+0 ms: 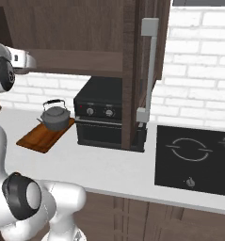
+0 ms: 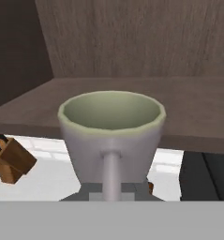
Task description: Pick the kettle from the counter and place it on the tray. Then pick the mug from the cabinet and place it on the tray. Then close the cabinet doors.
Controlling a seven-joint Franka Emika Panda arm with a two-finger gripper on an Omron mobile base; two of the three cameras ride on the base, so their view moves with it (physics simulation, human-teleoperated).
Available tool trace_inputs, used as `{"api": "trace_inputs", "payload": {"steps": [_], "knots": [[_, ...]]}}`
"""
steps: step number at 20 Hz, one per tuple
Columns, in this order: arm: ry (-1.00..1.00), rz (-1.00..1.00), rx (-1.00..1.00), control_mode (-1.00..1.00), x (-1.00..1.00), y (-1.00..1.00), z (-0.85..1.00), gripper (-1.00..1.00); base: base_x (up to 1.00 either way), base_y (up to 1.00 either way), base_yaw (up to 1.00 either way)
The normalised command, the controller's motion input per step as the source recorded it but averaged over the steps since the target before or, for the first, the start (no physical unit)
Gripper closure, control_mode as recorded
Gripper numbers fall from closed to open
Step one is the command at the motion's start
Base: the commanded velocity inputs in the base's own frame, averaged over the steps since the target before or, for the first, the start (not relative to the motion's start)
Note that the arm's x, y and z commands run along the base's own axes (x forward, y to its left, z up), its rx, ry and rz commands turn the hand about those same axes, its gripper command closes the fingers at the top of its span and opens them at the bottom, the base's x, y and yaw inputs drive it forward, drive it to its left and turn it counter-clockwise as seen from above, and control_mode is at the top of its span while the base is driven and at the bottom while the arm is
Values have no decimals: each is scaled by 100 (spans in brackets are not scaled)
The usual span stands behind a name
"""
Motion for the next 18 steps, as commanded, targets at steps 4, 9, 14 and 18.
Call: {"api": "trace_inputs", "payload": {"steps": [4, 9, 14, 18], "knots": [[1, 8, 3, -100, -98, -9, -8, 100, 0, 0, 0], [3, 15, 0, -100, -84, -5, -42, 100, 0, 0, 0], [12, 25, 0, -100, -47, -18, -63, 100, 0, 0, 0], [11, 21, -5, -100, -10, -18, -68, 100, 0, 0, 0]]}}
